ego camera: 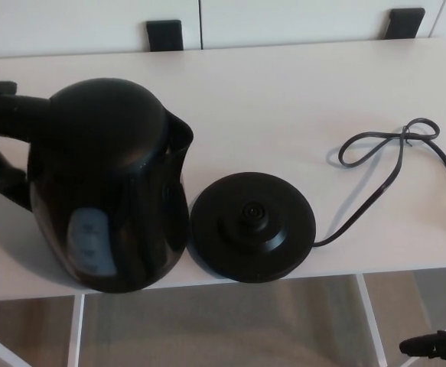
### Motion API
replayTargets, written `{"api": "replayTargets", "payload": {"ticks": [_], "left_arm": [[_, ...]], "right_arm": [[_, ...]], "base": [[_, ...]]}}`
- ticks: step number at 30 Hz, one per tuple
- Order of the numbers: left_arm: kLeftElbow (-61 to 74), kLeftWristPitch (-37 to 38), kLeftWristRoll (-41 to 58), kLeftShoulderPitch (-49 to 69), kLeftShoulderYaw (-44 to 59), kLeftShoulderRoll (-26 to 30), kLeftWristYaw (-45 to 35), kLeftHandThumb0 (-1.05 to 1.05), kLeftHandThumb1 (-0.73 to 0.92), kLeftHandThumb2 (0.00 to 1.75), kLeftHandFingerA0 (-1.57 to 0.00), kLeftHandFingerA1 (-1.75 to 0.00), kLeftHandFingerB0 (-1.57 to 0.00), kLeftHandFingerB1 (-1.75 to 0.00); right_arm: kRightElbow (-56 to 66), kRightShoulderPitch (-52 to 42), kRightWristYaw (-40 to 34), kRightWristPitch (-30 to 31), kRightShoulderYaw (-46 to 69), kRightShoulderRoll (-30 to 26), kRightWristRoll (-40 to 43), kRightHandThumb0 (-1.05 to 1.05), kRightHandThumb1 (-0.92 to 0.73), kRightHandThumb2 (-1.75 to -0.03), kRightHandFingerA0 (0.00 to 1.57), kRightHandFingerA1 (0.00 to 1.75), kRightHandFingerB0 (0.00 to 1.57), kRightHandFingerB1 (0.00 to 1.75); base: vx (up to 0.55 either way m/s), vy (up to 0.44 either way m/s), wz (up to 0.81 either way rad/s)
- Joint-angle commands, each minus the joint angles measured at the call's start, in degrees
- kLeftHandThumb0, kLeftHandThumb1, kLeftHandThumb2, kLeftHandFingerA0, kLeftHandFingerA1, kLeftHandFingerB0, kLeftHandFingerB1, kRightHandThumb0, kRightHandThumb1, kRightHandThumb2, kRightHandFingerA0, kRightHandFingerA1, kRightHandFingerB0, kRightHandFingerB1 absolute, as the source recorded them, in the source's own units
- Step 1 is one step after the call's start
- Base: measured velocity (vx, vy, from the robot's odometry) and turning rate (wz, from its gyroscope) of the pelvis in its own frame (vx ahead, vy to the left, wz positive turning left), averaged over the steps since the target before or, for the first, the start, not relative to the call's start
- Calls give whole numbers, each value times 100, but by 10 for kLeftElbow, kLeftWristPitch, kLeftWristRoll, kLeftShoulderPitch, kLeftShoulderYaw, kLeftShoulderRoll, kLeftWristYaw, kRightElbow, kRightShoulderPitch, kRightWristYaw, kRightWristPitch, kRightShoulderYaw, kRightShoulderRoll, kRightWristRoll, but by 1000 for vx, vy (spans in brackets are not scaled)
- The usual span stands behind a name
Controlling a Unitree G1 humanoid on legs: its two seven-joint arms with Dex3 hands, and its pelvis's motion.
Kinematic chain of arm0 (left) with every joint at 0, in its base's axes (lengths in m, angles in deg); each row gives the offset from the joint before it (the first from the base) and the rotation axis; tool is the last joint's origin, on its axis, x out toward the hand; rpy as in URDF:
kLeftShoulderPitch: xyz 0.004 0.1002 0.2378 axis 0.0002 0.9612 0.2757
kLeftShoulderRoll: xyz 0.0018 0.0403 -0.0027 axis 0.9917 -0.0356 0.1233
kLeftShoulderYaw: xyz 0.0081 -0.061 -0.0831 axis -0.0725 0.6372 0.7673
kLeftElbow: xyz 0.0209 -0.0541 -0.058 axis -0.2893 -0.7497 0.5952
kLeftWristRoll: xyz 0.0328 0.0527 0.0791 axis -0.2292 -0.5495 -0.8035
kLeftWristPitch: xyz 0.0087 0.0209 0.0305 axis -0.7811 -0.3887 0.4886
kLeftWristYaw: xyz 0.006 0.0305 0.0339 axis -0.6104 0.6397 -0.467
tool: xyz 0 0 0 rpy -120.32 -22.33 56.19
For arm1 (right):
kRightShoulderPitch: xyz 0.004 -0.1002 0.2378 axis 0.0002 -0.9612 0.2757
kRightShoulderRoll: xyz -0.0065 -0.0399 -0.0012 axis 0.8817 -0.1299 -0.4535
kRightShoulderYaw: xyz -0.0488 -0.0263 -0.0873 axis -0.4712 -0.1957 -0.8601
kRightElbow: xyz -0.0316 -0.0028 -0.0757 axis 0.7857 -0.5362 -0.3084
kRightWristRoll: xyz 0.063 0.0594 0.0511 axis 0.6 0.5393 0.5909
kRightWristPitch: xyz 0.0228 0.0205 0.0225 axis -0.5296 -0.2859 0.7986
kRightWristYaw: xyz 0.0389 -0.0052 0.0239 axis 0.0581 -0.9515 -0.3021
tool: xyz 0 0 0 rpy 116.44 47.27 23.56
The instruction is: The robot walk towards a table in front and uses its left hand to pick up the pot from the base and places it on the table
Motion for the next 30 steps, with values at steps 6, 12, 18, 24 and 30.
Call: {"api": "replayTargets", "payload": {"ticks": [6,12,18,24,30], "left_arm": [[-30,-4,20,-9,23,18,-94,-70,40,74,0,0,0,0],[-86,24,22,-18,59,39,-118,-70,40,74,0,0,0,0],[-104,44,25,2,96,57,-129,-64,43,54,0,0,0,0],[-147,57,40,26,149,81,-143,-69,40,73,0,0,0,0],[-187,72,61,59,217,100,-150,-63,43,54,0,0,0,0]], "right_arm": [[-9,-8,8,-1,0,-13,1,-67,-41,-60,89,73,64,68],[-7,-7,12,5,3,-12,3,-67,-39,-61,90,74,67,68],[-10,-11,18,5,2,-12,3,-70,-41,-60,90,73,65,68],[-7,-16,11,15,-4,-13,-4,-68,-40,-60,89,71,65,66],[-7,-22,14,15,-6,-11,-3,-66,-39,-61,89,73,66,69]], "base": [[0,0,0],[0,0,0],[0,0,0],[0,0,0],[0,0,0]]}}
